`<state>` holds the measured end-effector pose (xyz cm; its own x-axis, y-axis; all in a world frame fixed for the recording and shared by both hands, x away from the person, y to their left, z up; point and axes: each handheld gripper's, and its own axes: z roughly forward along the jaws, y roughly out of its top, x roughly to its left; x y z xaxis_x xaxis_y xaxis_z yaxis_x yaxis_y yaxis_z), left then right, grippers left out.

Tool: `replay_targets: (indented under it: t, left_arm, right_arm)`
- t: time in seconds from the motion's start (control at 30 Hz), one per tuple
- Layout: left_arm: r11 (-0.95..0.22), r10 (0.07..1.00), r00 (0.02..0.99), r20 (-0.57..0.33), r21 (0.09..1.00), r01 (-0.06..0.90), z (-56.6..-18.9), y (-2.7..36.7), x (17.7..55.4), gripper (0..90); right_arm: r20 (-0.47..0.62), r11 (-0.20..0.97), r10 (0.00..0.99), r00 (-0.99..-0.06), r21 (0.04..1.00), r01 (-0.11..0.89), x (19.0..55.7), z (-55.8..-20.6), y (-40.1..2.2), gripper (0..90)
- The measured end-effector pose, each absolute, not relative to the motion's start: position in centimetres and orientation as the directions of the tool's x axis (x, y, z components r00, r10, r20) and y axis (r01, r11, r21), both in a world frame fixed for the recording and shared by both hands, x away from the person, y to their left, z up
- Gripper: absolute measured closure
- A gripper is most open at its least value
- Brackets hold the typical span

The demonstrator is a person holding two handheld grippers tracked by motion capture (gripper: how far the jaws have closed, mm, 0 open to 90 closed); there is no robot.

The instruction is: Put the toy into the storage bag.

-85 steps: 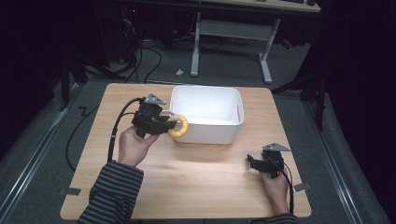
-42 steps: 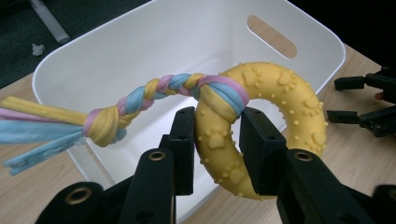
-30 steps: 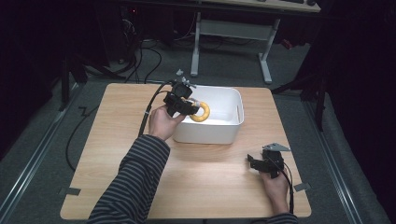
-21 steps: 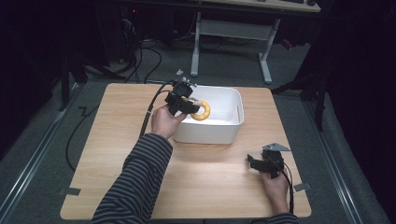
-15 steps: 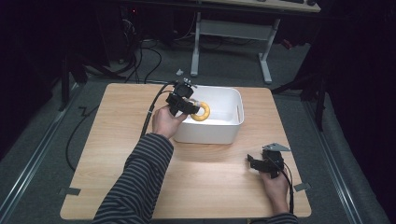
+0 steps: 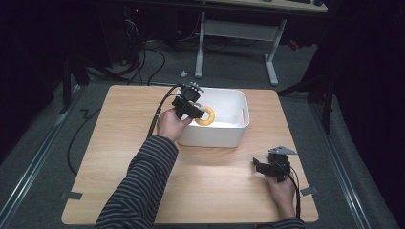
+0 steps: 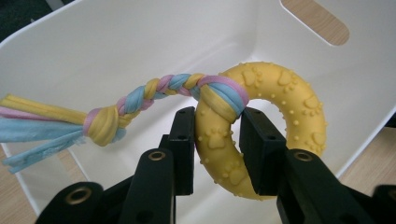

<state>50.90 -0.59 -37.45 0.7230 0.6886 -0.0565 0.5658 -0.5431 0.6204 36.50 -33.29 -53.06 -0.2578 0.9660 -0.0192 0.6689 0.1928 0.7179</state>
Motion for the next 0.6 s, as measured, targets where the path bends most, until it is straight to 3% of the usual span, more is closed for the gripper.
replay_targets:
  t: [0.6]
  left_arm:
    - [-0.581,0.678,0.733,-0.049,0.575,0.576,-38.35,-1.29,51.01,66.7]
  right_arm:
    - [-0.018,0.191,0.966,-0.257,0.718,0.670,36.49,-53.06,-33.28,26.2]
